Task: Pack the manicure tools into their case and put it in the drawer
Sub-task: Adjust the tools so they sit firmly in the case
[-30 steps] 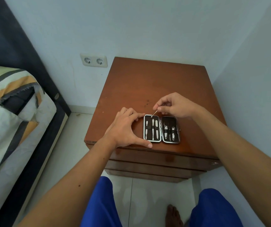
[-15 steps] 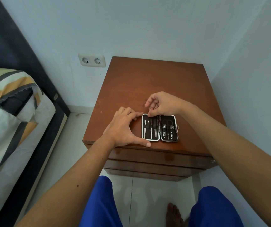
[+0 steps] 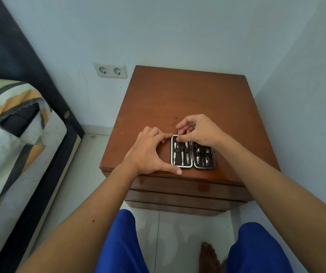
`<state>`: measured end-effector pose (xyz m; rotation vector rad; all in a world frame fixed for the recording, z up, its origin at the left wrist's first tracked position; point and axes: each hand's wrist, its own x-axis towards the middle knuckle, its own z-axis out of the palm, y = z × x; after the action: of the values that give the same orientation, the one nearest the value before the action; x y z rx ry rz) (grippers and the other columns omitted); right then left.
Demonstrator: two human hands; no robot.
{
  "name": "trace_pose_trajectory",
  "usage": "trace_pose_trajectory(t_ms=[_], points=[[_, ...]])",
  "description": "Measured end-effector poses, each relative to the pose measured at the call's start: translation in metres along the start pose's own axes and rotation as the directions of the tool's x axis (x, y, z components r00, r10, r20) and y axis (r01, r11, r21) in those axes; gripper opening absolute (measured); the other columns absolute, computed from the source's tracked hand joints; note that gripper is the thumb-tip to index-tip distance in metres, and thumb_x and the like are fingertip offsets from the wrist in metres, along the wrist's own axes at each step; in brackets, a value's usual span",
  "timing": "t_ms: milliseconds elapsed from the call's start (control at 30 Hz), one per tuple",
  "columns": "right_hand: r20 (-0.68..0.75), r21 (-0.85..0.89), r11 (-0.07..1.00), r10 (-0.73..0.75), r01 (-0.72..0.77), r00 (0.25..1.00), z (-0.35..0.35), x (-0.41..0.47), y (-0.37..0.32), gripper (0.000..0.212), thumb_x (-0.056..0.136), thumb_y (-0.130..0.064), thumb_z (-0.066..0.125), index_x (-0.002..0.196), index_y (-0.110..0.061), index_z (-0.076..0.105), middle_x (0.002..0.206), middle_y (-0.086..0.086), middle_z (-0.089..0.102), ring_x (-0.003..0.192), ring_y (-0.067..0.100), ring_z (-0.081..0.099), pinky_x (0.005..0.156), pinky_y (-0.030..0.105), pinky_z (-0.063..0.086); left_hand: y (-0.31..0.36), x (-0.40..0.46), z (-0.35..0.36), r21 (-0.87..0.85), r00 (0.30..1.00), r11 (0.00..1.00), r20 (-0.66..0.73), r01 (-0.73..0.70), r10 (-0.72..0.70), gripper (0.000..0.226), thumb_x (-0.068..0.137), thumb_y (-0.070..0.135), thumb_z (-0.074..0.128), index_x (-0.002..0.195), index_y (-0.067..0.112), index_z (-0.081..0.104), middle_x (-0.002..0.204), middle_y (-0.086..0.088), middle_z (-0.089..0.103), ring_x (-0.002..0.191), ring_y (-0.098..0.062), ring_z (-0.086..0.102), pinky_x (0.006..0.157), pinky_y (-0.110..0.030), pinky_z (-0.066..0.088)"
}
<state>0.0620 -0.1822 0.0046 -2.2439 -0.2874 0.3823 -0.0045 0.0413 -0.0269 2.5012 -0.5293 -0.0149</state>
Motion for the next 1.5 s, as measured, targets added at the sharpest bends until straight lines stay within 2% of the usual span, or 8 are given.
trace_pose_trajectory(t_ms=[267,467,700,800,1000,1133,1233,1500], points=[[-0.063,-0.073,0.997,-0.028,0.023,0.998,0.009,-0.008,0.008,0.040,0.071,-0.025,0.093,0.109,-0.026,0.078,0.095,-0.010,0.075,0.078,0.001,0.061,0.081,0.023,0.054,0.001,-0.001,0.000,0.009,1.000,1.000,-0.003,-0.003,0.003,0.125,0.041,0.099,0.071,0.146,0.031,0.059,0.106,0.018,0.045,0.104,-0.009,0.037,0.099,-0.025,0.034],[-0.087,-0.077,0.997,-0.038,0.031,0.995,0.012,-0.009,0.007,0.039,0.073,-0.028,0.092,0.109,-0.026,0.079,0.093,-0.013,0.074,0.075,-0.001,0.059,0.075,0.017,0.046,0.001,-0.001,0.000,0.011,1.000,1.000,-0.003,0.001,-0.001,0.125,0.042,0.099,0.071,0.146,0.030,0.059,0.106,0.018,0.045,0.104,-0.009,0.037,0.100,-0.028,0.036],[-0.062,-0.085,0.996,-0.038,0.033,0.997,0.013,-0.012,0.005,0.039,0.072,-0.025,0.090,0.109,-0.027,0.077,0.098,-0.011,0.074,0.081,0.004,0.061,0.079,0.022,0.049,0.001,-0.001,0.000,0.008,1.000,1.000,-0.004,0.000,0.000,0.125,0.042,0.098,0.072,0.146,0.031,0.058,0.106,0.017,0.045,0.104,-0.009,0.037,0.100,-0.028,0.035],[-0.047,-0.109,0.993,-0.043,0.038,0.998,0.011,-0.016,0.004,0.035,0.072,-0.027,0.089,0.105,-0.031,0.077,0.104,-0.009,0.072,0.091,0.011,0.064,0.084,0.028,0.053,0.001,-0.001,0.000,0.003,1.000,1.000,-0.006,0.002,-0.002,0.126,0.041,0.098,0.072,0.146,0.030,0.059,0.105,0.017,0.045,0.104,-0.010,0.038,0.102,-0.029,0.037],[-0.038,-0.143,0.987,-0.077,0.071,0.996,0.011,-0.022,0.003,0.033,0.077,-0.029,0.088,0.108,-0.030,0.077,0.112,-0.012,0.067,0.100,0.007,0.060,0.091,0.027,0.051,0.001,-0.001,0.001,0.008,1.000,1.000,-0.012,-0.002,0.002,0.125,0.041,0.099,0.070,0.144,0.029,0.060,0.105,0.016,0.045,0.104,-0.009,0.037,0.100,-0.028,0.035],[-0.028,-0.228,0.964,-0.149,0.139,0.988,0.011,-0.029,0.006,0.052,0.077,-0.046,0.085,0.126,-0.030,0.073,0.120,-0.015,0.064,0.111,0.009,0.060,0.099,0.029,0.048,0.001,-0.001,0.001,0.007,1.000,1.000,-0.010,-0.008,0.008,0.126,0.042,0.099,0.070,0.146,0.029,0.060,0.106,0.015,0.046,0.104,-0.009,0.037,0.101,-0.030,0.037],[-0.018,-0.316,0.931,-0.198,0.182,0.980,0.011,-0.037,0.011,0.062,0.078,-0.052,0.083,0.133,-0.029,0.068,0.126,-0.014,0.062,0.118,0.011,0.052,0.098,0.029,0.039,0.001,-0.001,0.000,0.007,1.000,1.000,-0.008,-0.004,0.004,0.125,0.042,0.097,0.072,0.146,0.029,0.059,0.107,0.015,0.046,0.105,-0.010,0.038,0.100,-0.027,0.035],[-0.004,-0.383,0.898,-0.234,0.215,0.972,0.014,-0.043,0.006,0.054,0.077,-0.050,0.082,0.122,-0.023,0.071,0.127,-0.011,0.058,0.120,0.013,0.043,0.105,0.031,0.040,0.001,-0.002,0.000,0.010,1.000,1.000,-0.006,-0.004,0.004,0.125,0.043,0.099,0.070,0.147,0.032,0.058,0.107,0.015,0.047,0.105,-0.010,0.038,0.100,-0.029,0.037]])
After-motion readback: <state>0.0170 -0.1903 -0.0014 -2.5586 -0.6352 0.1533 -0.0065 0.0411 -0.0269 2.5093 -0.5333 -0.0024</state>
